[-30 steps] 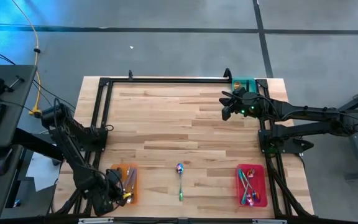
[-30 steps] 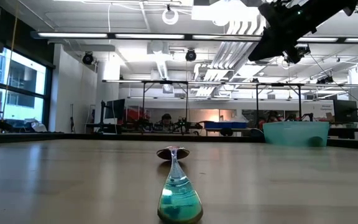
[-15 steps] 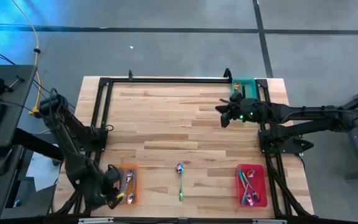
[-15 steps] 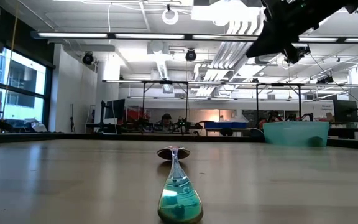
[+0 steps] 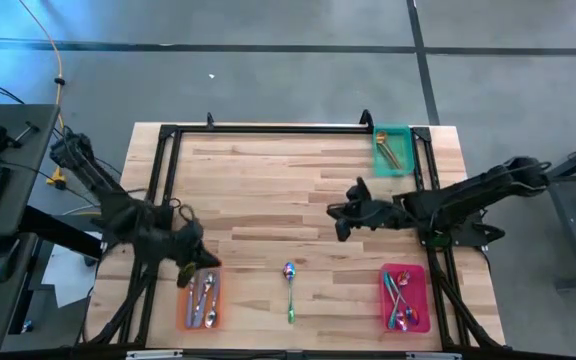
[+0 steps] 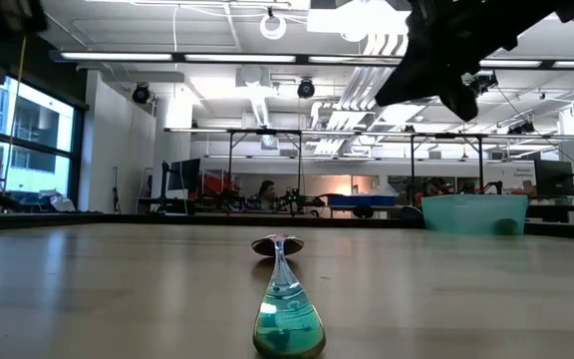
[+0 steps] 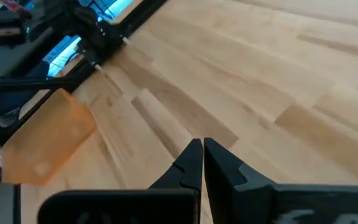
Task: Sort silverware by color (type)
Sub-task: Put the blue spoon into the red bin
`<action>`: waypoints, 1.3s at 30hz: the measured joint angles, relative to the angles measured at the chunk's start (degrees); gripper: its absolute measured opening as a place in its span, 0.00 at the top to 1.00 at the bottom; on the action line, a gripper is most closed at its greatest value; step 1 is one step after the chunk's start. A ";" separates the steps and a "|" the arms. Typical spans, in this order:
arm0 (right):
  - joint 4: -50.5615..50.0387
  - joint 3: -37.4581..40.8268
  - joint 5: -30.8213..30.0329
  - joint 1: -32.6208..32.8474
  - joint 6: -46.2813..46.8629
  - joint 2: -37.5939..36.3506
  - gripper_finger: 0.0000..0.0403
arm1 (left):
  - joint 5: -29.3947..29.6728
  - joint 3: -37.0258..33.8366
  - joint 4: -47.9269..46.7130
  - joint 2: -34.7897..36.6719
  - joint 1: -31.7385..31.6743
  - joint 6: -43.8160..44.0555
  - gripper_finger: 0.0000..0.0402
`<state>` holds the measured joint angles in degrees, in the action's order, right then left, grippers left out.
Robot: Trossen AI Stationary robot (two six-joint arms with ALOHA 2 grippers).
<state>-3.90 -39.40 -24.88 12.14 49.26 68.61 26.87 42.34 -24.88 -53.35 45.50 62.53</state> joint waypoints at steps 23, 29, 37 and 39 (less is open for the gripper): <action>-36.15 -42.61 5.75 3.67 21.60 35.09 1.00 | -29.14 -29.74 33.78 21.42 -34.27 -41.99 1.00; -48.56 -60.15 10.80 3.94 29.47 47.12 0.93 | -34.18 -33.05 34.23 29.52 -36.78 -42.64 1.00; -54.05 -73.52 20.08 7.04 35.37 59.80 0.68 | -30.95 -37.47 31.89 40.69 -36.94 -43.74 1.00; -54.07 -73.79 22.38 7.90 37.29 62.04 0.65 | -30.16 -37.52 29.96 42.68 -36.94 -44.23 1.00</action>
<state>-57.97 -113.19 -2.49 20.05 86.56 130.65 -3.29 4.82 5.08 -10.67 8.56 18.30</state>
